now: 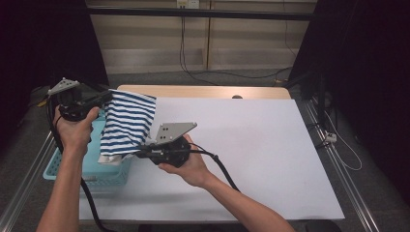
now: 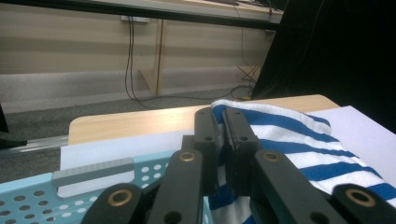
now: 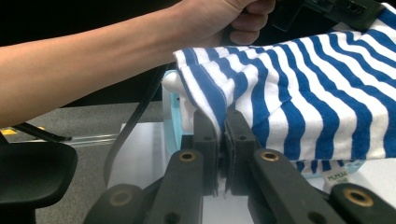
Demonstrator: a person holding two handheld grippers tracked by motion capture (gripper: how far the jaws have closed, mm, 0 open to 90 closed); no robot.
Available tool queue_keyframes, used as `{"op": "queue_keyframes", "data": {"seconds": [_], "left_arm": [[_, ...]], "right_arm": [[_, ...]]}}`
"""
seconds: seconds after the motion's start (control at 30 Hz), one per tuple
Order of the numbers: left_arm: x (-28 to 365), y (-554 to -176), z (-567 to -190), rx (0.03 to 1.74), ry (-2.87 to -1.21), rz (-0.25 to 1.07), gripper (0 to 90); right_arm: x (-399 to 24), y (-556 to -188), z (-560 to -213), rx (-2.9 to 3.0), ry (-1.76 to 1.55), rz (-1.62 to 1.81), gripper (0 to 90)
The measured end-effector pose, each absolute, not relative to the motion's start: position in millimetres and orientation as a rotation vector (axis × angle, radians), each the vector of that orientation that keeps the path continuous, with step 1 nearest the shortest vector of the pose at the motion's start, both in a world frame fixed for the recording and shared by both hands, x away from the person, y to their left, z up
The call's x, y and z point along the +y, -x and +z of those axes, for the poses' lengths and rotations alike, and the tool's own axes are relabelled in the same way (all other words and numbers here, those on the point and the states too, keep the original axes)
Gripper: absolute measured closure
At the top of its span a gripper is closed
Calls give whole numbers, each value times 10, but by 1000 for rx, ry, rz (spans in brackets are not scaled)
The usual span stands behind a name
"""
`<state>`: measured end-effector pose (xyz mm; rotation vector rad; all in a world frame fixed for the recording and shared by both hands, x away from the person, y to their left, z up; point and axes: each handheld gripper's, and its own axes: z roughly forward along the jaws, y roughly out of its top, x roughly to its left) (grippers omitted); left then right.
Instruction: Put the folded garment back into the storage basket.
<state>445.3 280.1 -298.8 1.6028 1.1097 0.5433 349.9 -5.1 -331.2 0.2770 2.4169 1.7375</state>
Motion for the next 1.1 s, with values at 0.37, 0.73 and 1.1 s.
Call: {"op": "queue_keyframes", "data": {"seconds": [0.37, 0.73, 1.1], "left_arm": [[2876, -4500, -2945, 1125, -1609, 572, 852], [2987, -4557, -2935, 1142, -1605, 560, 853], [3099, -4604, -2917, 1160, -1602, 581, 853]], "right_arm": [[63, -3515, -3265, 2384, -266, 1751, 861], [219, -3588, -3251, 2389, -273, 1761, 861], [337, -3660, -3251, 2409, -263, 1760, 861]]}}
